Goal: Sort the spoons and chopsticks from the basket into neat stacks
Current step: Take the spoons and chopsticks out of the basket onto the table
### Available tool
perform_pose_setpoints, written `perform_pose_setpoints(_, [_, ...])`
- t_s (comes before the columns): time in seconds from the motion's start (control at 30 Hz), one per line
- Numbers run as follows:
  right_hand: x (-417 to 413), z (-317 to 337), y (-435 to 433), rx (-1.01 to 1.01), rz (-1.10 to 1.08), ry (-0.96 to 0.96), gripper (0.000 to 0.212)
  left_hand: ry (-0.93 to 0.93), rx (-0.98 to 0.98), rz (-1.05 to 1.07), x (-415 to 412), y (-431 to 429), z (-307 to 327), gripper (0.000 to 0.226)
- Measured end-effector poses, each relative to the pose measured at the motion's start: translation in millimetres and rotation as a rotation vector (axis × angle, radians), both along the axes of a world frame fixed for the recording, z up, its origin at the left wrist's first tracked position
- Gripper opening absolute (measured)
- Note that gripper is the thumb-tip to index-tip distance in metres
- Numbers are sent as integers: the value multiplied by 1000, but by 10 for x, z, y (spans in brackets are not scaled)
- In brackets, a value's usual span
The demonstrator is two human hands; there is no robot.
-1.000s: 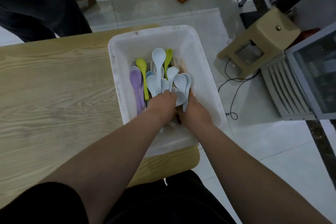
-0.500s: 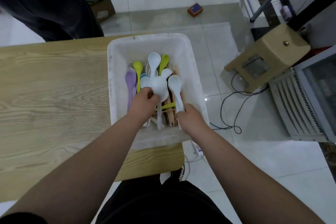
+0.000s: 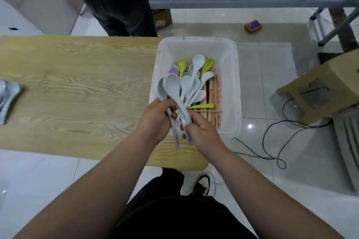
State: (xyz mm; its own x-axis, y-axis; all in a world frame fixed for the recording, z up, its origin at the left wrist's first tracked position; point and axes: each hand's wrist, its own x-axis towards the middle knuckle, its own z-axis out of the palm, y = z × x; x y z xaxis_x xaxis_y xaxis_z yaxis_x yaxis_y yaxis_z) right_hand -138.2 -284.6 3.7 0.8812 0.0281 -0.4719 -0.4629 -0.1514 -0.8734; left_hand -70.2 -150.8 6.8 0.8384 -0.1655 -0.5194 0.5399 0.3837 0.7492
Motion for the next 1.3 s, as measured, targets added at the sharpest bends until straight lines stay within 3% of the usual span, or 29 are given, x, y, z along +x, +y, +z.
perform_pose_setpoints(0.37, [-163,82,969,-219,360,-191,12,40,-24,231,-548,1065,73,31])
perform_pose_setpoints(0.57, [-89,57,1809,-197,276,-163,18,44,13,290,-748,1897,121,17])
perform_pose_setpoints(0.8, [-102,73,3122,-184,406,-123,20,69,82,295,-990,3216,95,26])
perform_pose_setpoints(0.97, [-166,62,3956,-164,467,-109,9,111,97,314,-1158,4071,55,34])
perform_pose_setpoints(1.3, [220,-131,4578,-101,465,12,12,189,65,316,-820,4685,-59,34])
